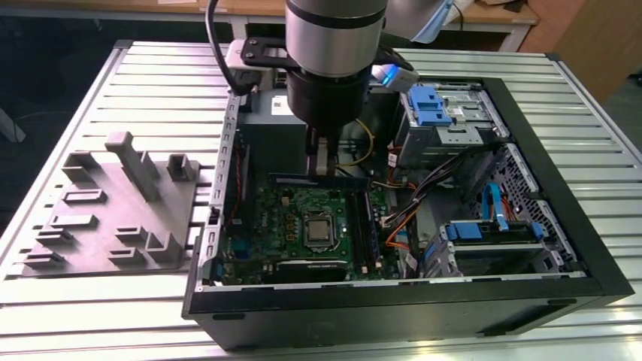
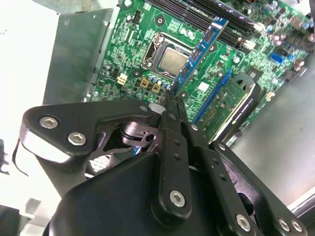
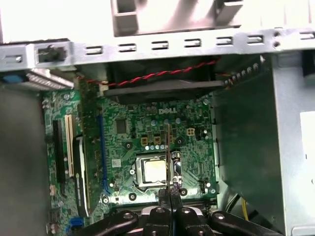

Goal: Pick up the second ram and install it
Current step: 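Insert the second ram into the second slot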

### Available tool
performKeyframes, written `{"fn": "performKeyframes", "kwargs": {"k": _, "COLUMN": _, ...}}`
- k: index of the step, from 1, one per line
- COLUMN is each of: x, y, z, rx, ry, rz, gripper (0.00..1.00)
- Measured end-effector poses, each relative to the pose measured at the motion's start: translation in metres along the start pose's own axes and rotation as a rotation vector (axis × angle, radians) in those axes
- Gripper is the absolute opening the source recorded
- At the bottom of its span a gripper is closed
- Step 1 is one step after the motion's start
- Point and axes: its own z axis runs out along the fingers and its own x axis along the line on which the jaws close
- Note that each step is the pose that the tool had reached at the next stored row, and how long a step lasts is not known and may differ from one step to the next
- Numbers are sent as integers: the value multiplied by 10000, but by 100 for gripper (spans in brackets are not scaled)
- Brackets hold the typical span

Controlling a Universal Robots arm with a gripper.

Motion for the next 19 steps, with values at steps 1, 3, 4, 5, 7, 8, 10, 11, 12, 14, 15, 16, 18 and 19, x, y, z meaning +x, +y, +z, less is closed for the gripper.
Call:
{"fn": "performKeyframes", "kwargs": {"k": 1, "x": 0, "y": 0, "z": 1, "rx": 4, "ry": -2, "rz": 180, "gripper": 11}}
{"fn": "performKeyframes", "kwargs": {"k": 3, "x": 0, "y": 0, "z": 5, "rx": 14, "ry": -7, "rz": 550, "gripper": 11}}
{"fn": "performKeyframes", "kwargs": {"k": 4, "x": 0, "y": 0, "z": 6, "rx": 19, "ry": -10, "rz": 764, "gripper": 11}}
{"fn": "performKeyframes", "kwargs": {"k": 5, "x": 0, "y": 0, "z": 8, "rx": 24, "ry": -14, "rz": 942, "gripper": 11}}
{"fn": "performKeyframes", "kwargs": {"k": 7, "x": 0, "y": 0, "z": 12, "rx": 33, "ry": -19, "rz": 1303, "gripper": 11}}
{"fn": "performKeyframes", "kwargs": {"k": 8, "x": 0, "y": 0, "z": 14, "rx": 37, "ry": -22, "rz": 1482, "gripper": 11}}
{"fn": "performKeyframes", "kwargs": {"k": 10, "x": 0, "y": 0, "z": 16, "rx": 47, "ry": -26, "rz": 1858, "gripper": 11}}
{"fn": "performKeyframes", "kwargs": {"k": 11, "x": 0, "y": 0, "z": 17, "rx": 51, "ry": -29, "rz": 2038, "gripper": 11}}
{"fn": "performKeyframes", "kwargs": {"k": 12, "x": 0, "y": 0, "z": 19, "rx": 56, "ry": -32, "rz": 2218, "gripper": 11}}
{"fn": "performKeyframes", "kwargs": {"k": 14, "x": 1, "y": 0, "z": 21, "rx": 65, "ry": -38, "rz": 2577, "gripper": 11}}
{"fn": "performKeyframes", "kwargs": {"k": 15, "x": 1, "y": 0, "z": 21, "rx": 70, "ry": -40, "rz": 2767, "gripper": 11}}
{"fn": "performKeyframes", "kwargs": {"k": 16, "x": 1, "y": 0, "z": 22, "rx": 74, "ry": -44, "rz": 2946, "gripper": 11}}
{"fn": "performKeyframes", "kwargs": {"k": 18, "x": 1, "y": 0, "z": 24, "rx": 83, "ry": -49, "rz": 3300, "gripper": 11}}
{"fn": "performKeyframes", "kwargs": {"k": 19, "x": 1, "y": 0, "z": 25, "rx": 88, "ry": -51, "rz": 3472, "gripper": 11}}
